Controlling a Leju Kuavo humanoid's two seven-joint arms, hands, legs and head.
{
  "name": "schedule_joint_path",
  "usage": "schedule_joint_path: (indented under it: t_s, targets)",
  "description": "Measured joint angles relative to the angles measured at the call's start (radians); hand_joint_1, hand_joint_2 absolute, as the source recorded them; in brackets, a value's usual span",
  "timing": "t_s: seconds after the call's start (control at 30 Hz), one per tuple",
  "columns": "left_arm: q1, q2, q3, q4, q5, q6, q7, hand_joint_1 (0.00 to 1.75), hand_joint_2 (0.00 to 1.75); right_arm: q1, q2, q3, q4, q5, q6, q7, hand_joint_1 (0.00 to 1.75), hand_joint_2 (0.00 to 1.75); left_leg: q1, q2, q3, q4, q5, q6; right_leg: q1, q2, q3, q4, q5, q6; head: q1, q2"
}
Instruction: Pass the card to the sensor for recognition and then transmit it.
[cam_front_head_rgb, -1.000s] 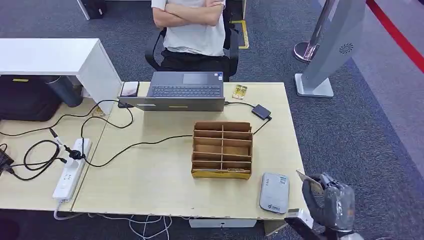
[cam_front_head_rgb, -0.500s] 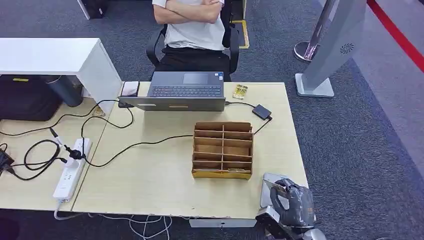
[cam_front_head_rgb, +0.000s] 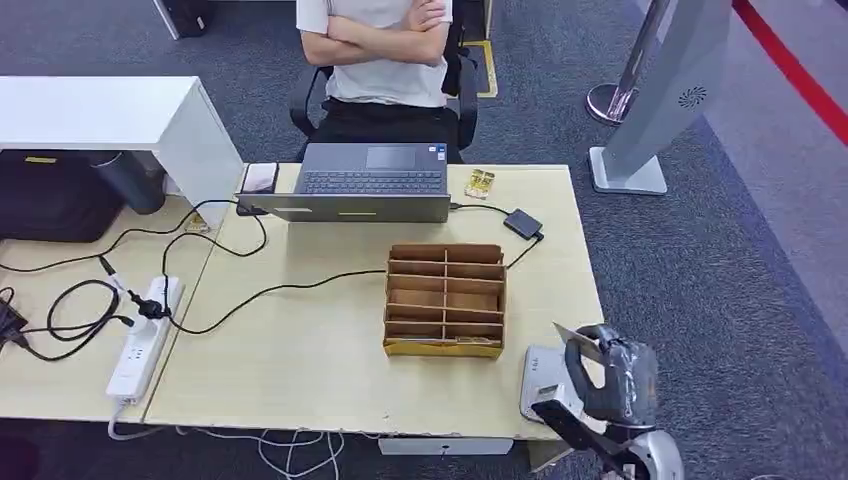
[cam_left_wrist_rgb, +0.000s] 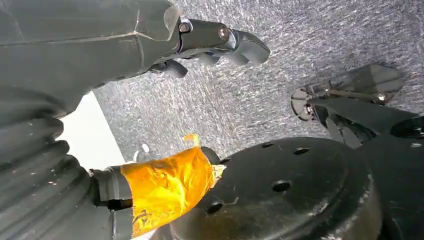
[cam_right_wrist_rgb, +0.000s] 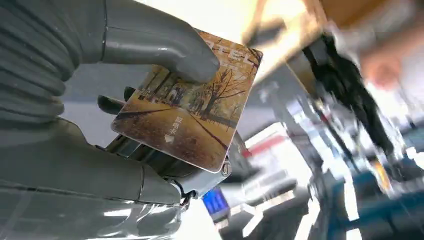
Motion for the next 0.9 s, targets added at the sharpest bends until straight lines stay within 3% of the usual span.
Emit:
schedule_joint_path:
  t_s: [0.2,0.37,0.47,0.63,0.77,0.9]
  targets:
    - [-0.002,0.007,0.000,0.000,-0.016,-0.008,0.000,0.00,1.75,-0.189,-0.088,-0.021,-0.159,-0.025,0.091,0.055,1.75,1.75,0.000,0.004,0.000,0.002,0.001,0.001,0.000,0.004,0.000,0.000,0.002,0.000,0.000,0.000]
    - [-0.004,0.011,-0.001,0.000,-0.040,-0.009,0.000,0.00,1.75,-0.407,-0.117,-0.001,-0.157,0.014,0.188,0.128,1.75,1.75,0.000,0.004,-0.001,0.002,0.003,0.000,0.000,0.004,-0.001,0.001,0.003,-0.001,0.000,0.000]
    - [-0.010,0.017,-0.007,0.000,-0.061,-0.013,0.000,0.00,1.75,-0.578,-0.114,0.057,-0.061,0.034,0.260,0.190,1.75,1.75,0.000,0.005,-0.001,0.002,0.004,0.000,0.000,0.006,-0.001,0.002,0.005,0.000,0.000,0.000]
    - [-0.017,0.022,-0.029,0.000,-0.087,-0.019,-0.014,0.00,1.75,-0.804,-0.064,0.160,0.170,0.081,0.267,0.261,1.75,1.75,0.001,0.003,-0.001,0.002,0.007,-0.002,0.000,0.004,-0.001,0.002,0.005,0.000,0.000,0.000]
    - [-0.018,0.024,-0.040,0.000,-0.093,-0.024,-0.026,0.00,1.75,-0.909,-0.023,0.208,0.347,0.084,0.251,0.284,1.75,1.75,0.001,0.002,-0.001,0.002,0.007,-0.002,0.000,0.003,-0.001,0.002,0.005,0.000,0.000,0.000]
    - [-0.019,0.026,-0.045,0.000,-0.094,-0.025,-0.032,0.00,1.75,-0.974,0.020,0.219,0.510,0.005,0.243,0.278,1.75,1.75,0.001,0.001,-0.002,0.002,0.007,-0.002,0.000,0.003,-0.001,0.002,0.005,0.000,0.000,0.000]
